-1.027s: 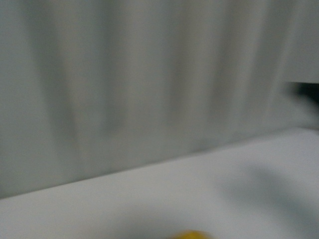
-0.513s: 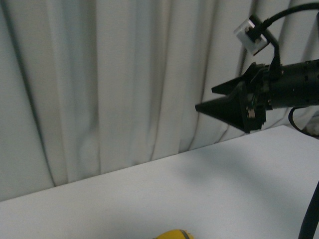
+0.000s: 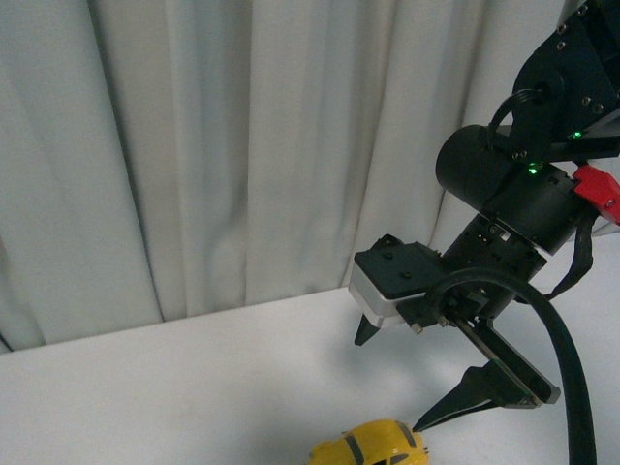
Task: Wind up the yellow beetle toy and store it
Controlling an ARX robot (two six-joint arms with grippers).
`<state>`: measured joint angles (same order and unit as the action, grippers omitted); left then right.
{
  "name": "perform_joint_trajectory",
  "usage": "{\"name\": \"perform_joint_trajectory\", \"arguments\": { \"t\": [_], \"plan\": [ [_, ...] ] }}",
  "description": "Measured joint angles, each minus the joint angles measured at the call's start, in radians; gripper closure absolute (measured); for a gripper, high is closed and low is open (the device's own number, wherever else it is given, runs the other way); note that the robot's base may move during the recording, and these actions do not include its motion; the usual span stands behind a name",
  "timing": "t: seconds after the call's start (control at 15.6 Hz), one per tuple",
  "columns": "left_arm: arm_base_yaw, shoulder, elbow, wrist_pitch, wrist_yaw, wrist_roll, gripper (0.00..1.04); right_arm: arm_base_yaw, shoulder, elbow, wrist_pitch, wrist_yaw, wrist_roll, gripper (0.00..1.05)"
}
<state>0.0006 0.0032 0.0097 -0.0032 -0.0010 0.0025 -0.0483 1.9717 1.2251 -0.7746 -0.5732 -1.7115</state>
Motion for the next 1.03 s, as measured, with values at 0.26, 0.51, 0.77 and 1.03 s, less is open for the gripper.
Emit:
{"name": "perform_joint_trajectory", "arguments": {
  "t": [0.26,0.51,0.77,1.03],
  "plan": [
    [0.000,0.000,0.000,0.000,0.000,0.000,0.07,0.046,0.039,-0.008,0.072,0.077,-0.008,0.07],
    [0.000,0.000,0.000,0.000,0.000,0.000,0.07,0.093,0.073,-0.045,0.163,0.118,0.084,0.07],
    [0.000,0.000,0.000,0.000,0.000,0.000,0.07,0.142,0.076,-0.079,0.208,0.137,0.258,0.07],
    [0.000,0.000,0.000,0.000,0.000,0.000,0.07,0.117,0.076,-0.128,0.241,0.185,0.271,0.07]
  ]
}}
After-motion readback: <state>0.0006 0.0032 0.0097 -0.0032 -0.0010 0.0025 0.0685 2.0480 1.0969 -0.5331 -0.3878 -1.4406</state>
